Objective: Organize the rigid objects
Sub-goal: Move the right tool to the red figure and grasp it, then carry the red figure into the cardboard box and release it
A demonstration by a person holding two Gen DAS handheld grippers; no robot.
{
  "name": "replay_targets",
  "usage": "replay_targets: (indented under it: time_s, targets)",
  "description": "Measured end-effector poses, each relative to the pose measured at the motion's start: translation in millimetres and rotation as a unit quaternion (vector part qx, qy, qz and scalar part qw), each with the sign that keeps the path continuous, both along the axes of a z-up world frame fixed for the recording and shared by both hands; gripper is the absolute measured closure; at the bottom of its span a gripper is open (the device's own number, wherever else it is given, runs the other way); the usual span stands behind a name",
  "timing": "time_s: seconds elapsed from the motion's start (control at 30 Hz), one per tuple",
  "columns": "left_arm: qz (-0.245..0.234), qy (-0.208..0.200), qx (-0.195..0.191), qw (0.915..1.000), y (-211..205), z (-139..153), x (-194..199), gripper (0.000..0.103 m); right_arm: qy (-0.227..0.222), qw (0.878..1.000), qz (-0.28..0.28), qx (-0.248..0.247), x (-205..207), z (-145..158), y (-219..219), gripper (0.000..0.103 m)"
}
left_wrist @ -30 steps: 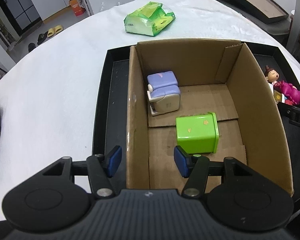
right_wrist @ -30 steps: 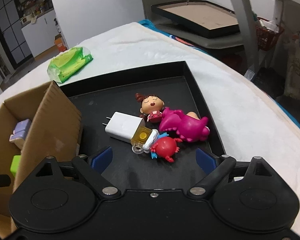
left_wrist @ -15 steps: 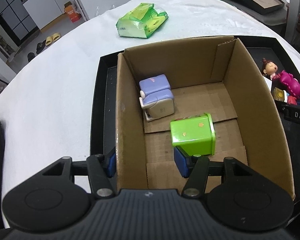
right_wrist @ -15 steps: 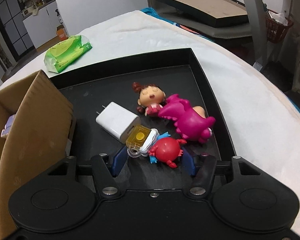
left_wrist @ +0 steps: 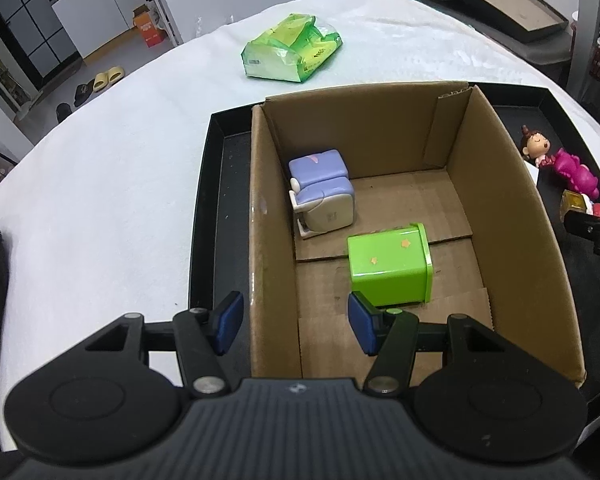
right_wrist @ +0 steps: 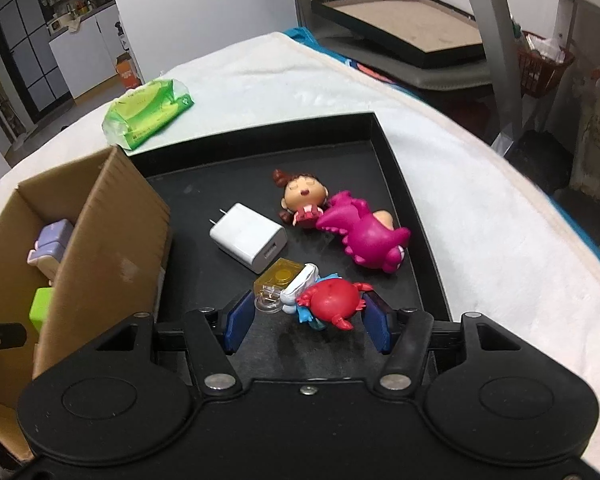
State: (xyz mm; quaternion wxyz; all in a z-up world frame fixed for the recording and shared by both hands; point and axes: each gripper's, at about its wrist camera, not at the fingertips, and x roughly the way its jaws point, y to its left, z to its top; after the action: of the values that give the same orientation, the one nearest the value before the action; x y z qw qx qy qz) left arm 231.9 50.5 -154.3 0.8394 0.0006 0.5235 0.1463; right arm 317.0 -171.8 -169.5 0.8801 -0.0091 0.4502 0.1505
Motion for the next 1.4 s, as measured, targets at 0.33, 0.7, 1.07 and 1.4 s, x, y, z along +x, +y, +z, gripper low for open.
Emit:
replay_targets:
  time_s: [0.33,0.7,1.07,1.4]
  targets:
    - [-0.019,-0.016,-0.007,0.9997,-1.1,3.8,-9.7,0.047,-0.039,0.999,0.007,-0.008,-8.7,39.6,8.7,0.046]
    - [-0.028,-0.033,-0.033,0.9985,6.8,5.5,-18.9,0.056,-0.081,0.996,0.026,-0.023,-18.6,79.9,35.5,0.046]
    - [-0.006,-0.046,-0.064,0.9969,25.3,6.4,-26.0,0.085,-0.102,0.992,0.057,-0.039,-32.7,102.0,71.2,0.046]
    - [0.007,-0.045,-0.092,0.9947,38.0,2.3,-28.6,0.092,-0.101,0.989,0.099,-0.045,-45.5,106.2,110.6,0.046]
